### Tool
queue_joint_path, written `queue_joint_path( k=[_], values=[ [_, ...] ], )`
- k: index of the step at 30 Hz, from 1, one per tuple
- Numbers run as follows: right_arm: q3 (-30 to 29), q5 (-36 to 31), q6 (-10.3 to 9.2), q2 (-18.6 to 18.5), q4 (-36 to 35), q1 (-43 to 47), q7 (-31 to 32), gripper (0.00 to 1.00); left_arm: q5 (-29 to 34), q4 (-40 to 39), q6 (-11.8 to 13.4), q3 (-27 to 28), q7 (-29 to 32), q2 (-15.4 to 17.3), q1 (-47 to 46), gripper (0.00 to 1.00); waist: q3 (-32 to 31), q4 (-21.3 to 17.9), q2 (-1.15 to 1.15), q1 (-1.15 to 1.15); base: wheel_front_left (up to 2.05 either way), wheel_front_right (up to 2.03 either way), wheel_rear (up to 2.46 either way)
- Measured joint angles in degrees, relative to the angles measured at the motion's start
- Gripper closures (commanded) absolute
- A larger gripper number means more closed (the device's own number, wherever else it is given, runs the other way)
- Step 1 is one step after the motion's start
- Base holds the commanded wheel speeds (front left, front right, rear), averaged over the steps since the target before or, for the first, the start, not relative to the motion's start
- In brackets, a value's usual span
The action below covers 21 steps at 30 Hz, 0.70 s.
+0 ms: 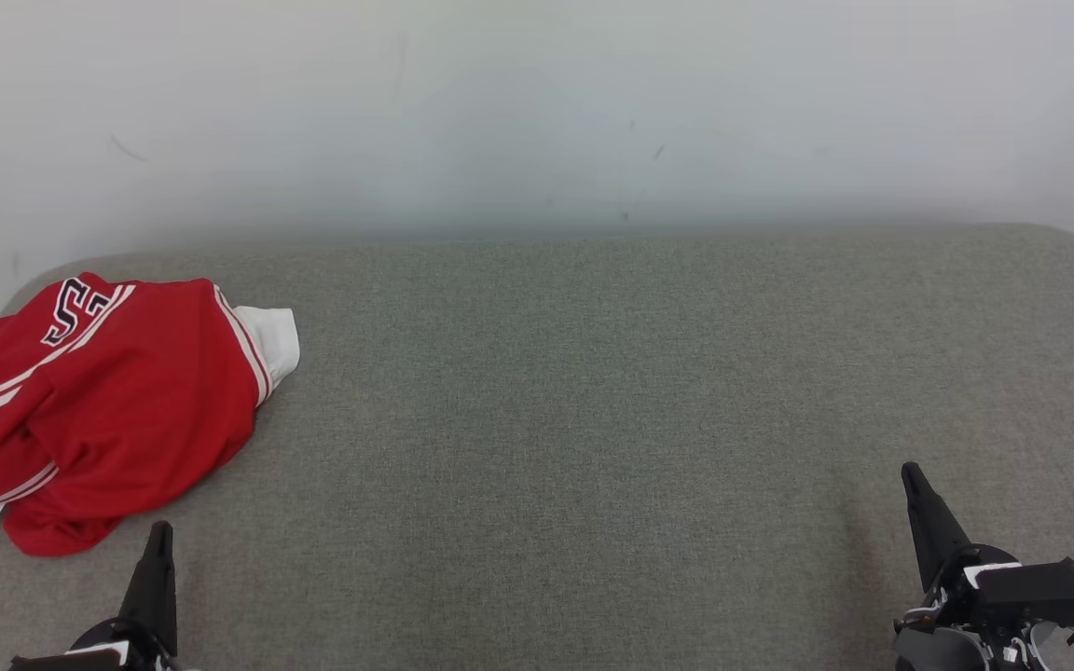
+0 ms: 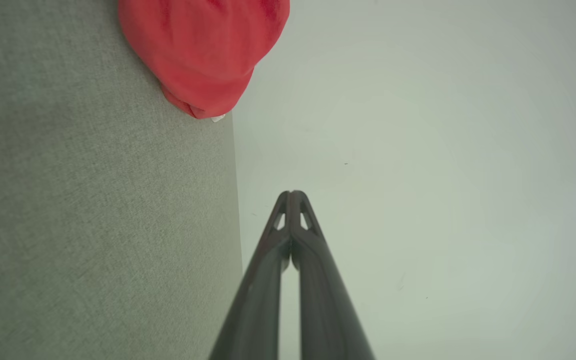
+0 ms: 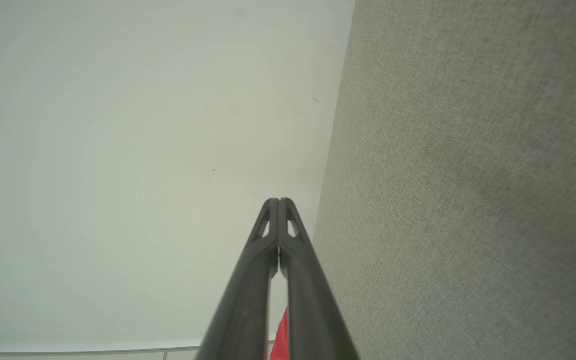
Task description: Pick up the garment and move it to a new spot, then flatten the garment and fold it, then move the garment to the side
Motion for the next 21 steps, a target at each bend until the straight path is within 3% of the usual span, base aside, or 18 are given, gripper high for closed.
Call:
queue_joint_path(
  k=[21],
  values=[
    [0.0, 0.0, 0.0, 0.0, 0.0, 0.0, 0.0, 1.0, 0.0, 0.0, 0.0, 0.0, 0.0, 0.0, 0.0, 1.0, 0.0, 0.0, 0.0, 0.0, 0.0, 0.0, 0.0]
  ],
)
